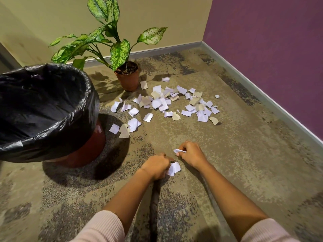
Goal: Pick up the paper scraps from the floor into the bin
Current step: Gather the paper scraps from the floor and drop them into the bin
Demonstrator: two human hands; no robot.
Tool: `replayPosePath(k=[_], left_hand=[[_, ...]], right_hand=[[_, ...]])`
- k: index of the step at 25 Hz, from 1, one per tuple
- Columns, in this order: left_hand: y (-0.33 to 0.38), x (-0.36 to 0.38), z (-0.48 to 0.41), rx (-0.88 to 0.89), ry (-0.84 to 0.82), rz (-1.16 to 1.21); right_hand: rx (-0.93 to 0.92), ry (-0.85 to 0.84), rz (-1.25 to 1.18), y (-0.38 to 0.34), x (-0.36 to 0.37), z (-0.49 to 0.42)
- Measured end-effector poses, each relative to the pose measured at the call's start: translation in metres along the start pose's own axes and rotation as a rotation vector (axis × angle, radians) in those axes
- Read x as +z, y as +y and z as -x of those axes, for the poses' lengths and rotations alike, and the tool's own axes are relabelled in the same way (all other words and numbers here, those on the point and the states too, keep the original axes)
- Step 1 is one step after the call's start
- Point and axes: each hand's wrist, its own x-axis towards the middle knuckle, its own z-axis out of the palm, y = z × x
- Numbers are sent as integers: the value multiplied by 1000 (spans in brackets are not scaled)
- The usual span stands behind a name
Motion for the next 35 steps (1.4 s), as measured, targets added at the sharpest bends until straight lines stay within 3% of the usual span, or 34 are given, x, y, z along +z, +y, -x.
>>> replayPosePath(k=[4, 7, 12, 25, 35], left_hand=[[2, 5, -1, 34, 30, -96], [4, 15, 5, -11, 138, 13], [2, 24, 16, -68, 246, 168], [3, 31, 24, -114, 300, 211], [-22, 5, 38, -236, 352, 269]], right_hand=[[5, -21, 8, 1, 6, 3], [33, -58, -33, -2, 9, 6], [293, -250, -324, -11, 15, 13], [313, -435, -180, -23, 12, 8], [254, -195, -144, -42, -1, -2]])
